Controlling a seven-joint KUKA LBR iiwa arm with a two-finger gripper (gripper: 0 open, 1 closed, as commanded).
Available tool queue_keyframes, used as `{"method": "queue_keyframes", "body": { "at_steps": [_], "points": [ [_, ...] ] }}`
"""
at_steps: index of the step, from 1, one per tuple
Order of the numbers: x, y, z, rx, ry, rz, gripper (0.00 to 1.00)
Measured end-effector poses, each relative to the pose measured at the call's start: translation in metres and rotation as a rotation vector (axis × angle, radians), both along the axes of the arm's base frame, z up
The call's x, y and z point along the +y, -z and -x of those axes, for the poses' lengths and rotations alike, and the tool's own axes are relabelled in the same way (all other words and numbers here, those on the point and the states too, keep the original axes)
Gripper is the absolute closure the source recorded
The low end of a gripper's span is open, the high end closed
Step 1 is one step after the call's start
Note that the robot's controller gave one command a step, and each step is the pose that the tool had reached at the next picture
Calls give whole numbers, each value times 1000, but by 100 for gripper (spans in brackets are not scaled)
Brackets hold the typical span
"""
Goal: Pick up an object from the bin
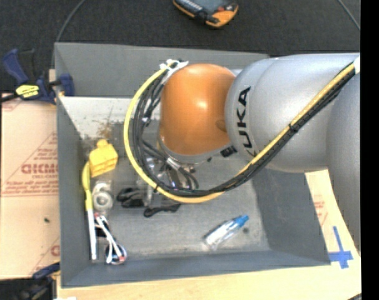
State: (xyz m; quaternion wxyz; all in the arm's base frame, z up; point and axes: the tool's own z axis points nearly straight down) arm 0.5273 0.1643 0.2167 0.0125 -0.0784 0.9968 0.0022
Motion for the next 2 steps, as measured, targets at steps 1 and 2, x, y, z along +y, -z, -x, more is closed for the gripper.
{"method": "queue_keyframes", "body": {
  "at_steps": [1,2],
  "points": [
    [2,71,-30,-3,-3,1,100],
    [-3,80,-16,8,3,3,100]
  ]
}}
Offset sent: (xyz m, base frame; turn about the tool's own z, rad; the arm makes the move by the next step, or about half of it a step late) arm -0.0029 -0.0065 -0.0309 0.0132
